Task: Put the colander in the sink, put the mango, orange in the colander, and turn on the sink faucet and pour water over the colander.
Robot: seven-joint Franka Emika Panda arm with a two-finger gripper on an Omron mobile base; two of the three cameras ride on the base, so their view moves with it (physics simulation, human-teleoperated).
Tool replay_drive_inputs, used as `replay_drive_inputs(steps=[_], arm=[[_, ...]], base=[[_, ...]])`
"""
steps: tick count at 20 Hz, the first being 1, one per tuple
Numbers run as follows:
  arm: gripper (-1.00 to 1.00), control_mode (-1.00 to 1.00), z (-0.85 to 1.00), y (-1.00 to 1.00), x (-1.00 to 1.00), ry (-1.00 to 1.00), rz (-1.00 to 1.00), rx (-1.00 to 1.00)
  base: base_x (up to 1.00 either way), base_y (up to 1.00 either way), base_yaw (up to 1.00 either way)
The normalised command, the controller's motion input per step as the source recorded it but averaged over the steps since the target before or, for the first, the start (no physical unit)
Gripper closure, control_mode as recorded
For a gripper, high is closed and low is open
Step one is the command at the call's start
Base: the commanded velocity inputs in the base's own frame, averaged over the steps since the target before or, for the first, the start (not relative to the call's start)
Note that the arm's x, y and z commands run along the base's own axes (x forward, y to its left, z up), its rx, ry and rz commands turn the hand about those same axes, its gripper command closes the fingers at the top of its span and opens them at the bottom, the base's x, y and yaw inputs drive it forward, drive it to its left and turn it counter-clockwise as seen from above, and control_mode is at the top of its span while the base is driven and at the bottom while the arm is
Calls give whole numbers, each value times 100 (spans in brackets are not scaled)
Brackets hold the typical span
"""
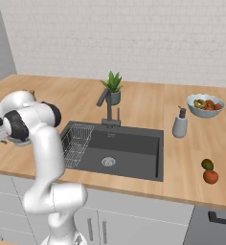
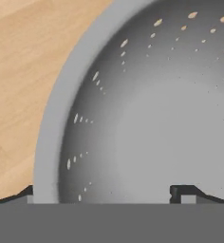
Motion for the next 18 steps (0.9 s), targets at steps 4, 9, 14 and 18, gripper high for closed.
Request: replay_drive_inputs(steps=[4,9,14,18], arm=[[100,-100,-8,0,0,0,1,-1],[100,-100,0,-18,-6,-5,0,0],[100,-100,4,-54,-28,-7,0,2],[100,-100,35,-84,-55,-11,0,10]], base=[[0,0,0],[0,0,0],[0,0,0],[0,0,0]])
